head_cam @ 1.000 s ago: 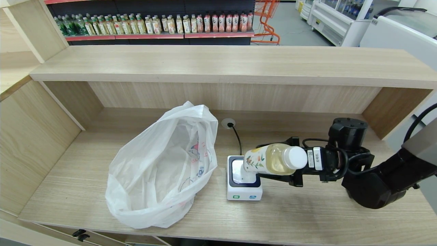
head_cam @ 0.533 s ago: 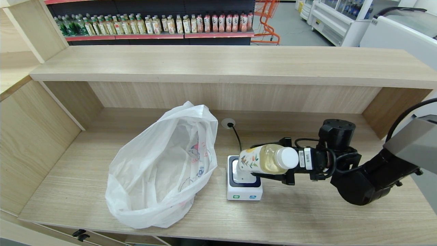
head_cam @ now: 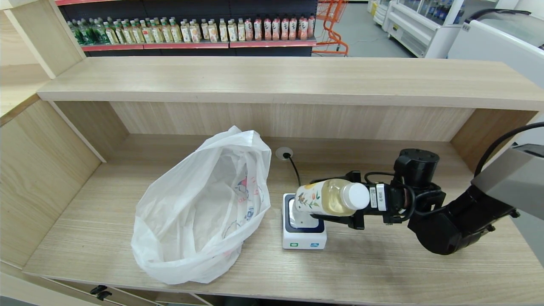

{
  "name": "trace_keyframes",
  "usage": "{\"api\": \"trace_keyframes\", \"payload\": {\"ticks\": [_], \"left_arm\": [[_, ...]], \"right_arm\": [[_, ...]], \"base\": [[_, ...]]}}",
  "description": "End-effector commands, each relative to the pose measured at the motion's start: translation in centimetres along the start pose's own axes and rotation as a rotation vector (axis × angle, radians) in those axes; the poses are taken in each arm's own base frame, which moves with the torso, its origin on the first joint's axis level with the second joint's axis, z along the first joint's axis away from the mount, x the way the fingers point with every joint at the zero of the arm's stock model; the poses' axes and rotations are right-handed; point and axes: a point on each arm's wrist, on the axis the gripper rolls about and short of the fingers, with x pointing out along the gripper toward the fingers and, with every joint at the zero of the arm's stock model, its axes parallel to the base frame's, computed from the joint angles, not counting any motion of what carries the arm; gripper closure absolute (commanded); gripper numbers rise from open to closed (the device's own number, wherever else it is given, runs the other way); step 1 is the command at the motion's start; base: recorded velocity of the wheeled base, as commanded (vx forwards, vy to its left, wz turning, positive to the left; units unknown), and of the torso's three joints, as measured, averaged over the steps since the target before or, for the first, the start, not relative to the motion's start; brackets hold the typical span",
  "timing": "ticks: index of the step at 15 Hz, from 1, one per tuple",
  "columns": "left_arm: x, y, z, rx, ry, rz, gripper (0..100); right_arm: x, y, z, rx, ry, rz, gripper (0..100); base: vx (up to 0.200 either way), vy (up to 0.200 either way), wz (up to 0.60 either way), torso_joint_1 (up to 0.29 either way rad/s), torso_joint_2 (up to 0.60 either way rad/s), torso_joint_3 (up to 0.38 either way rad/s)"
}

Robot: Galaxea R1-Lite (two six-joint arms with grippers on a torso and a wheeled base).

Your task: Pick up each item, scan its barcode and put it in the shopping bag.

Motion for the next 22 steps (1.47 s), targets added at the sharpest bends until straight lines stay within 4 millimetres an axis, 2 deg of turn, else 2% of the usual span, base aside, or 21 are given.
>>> {"api": "trace_keyframes", "payload": {"ticks": [1,3,4,5,7,9,11,12,14,17,22], "left_arm": [[0.0,0.0,0.0,0.000,0.002,0.001,0],[0.0,0.0,0.0,0.000,0.000,0.001,0],[0.0,0.0,0.0,0.000,0.002,0.001,0],[0.0,0.0,0.0,0.000,0.000,0.001,0],[0.0,0.0,0.0,0.000,0.002,0.001,0],[0.0,0.0,0.0,0.000,0.002,0.001,0],[0.0,0.0,0.0,0.000,0.001,-0.001,0],[0.0,0.0,0.0,0.000,0.002,0.001,0],[0.0,0.0,0.0,0.000,0.002,0.001,0],[0.0,0.0,0.0,0.002,0.002,0.001,0],[0.0,0.0,0.0,0.002,0.002,0.001,0]], "right_arm": [[0.0,0.0,0.1,-0.001,0.000,-0.001,100],[-0.2,-0.8,1.2,-0.011,-0.008,-0.012,100],[-0.6,-2.0,3.3,-0.003,-0.024,-0.030,100],[-1.5,-3.4,6.3,0.040,-0.041,-0.058,100],[-4.8,-5.7,12.2,0.210,-0.045,-0.164,100],[-7.7,-6.9,15.7,0.437,-0.039,-0.330,100],[-10.2,-7.4,16.9,0.644,-0.046,-0.458,100],[-11.7,-7.0,16.5,0.703,-0.009,-0.507,100],[-13.3,-5.9,16.2,0.822,0.059,-0.568,100],[-13.9,-4.1,17.2,0.942,0.108,-0.585,100],[-14.0,-2.2,18.5,0.964,0.117,-0.587,100]], "base": [[0.000,0.000,0.00,0.000,0.00,0.000],[0.000,0.000,0.00,0.000,0.00,0.000],[0.000,0.000,0.00,0.000,0.00,0.000],[0.000,0.000,0.00,0.000,0.00,0.000],[0.000,0.000,0.00,0.000,0.00,0.000],[0.000,0.000,0.00,0.000,0.00,0.000],[0.000,0.000,0.00,0.000,0.00,0.000],[0.000,0.000,0.00,0.000,0.00,0.000],[0.000,0.000,0.00,0.000,0.00,0.000],[0.000,0.000,0.00,0.000,0.00,0.000],[0.000,0.000,0.00,0.000,0.00,0.000]]}}
